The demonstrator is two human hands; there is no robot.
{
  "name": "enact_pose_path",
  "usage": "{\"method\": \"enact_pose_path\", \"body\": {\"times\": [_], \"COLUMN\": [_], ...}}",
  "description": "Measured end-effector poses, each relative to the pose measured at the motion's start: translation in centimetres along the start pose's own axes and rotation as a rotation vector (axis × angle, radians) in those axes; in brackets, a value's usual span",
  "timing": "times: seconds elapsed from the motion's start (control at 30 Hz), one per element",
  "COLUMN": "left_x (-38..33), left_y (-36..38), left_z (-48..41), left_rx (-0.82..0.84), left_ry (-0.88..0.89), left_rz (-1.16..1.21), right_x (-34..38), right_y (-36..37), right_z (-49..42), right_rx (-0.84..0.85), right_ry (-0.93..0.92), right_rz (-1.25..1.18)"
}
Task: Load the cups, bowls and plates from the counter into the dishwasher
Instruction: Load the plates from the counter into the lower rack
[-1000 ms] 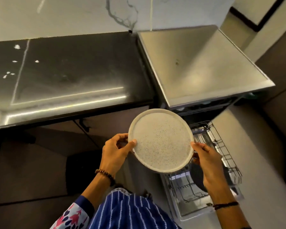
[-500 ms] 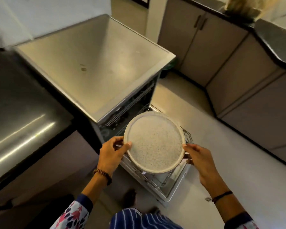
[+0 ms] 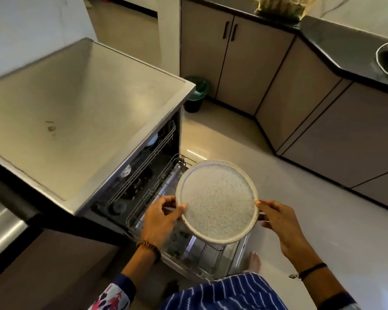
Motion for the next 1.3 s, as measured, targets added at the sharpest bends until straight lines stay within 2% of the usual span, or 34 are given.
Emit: {"method": "enact_pose_path", "body": {"times": [0.23, 0.53, 0.7, 0.9, 1.1, 1.3], "left_x": [-0.4, 4.2, 8.0, 10.9, 12.1, 15.0], "left_y": [8.0, 21.1, 28.5, 36.0, 42.7, 46.0], "left_z": [-3.0, -6.2, -8.5, -10.7, -12.2, -14.4], "left_rx": [-0.132, -0.406, -0.436, -0.419, -0.411, -0.431], "left_ry": [-0.113, -0.408, -0.582, -0.766, -0.934, -1.013], "left_rz": [-0.023, 0.054, 0.255, 0.67, 1.087, 1.24], "right_x": [-0.1, -2.4, -4.7, -7.0, -9.3, -12.1], "right_y": [-3.7, -6.5, -5.3, -2.4, 0.7, 4.4], "right_z": [-10.1, -24.9, -31.9, -37.7, -40.4, -42.0], "right_rx": [0.144, 0.4, 0.469, 0.454, 0.471, 0.525], "right_ry": [0.046, 0.096, 0.107, 0.024, 0.044, 0.071], "right_rz": [0.071, 0.241, 0.27, 0.246, 0.242, 0.307]}}
Point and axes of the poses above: each hand's wrist, its own z-axis away from the middle knuckle, its own y-axis out of the palm, x = y × z, the point moved 3 cm from there along -z, towards the middle knuckle, and after that the axes turned 6 degrees about -z, right-handed, at the moved point
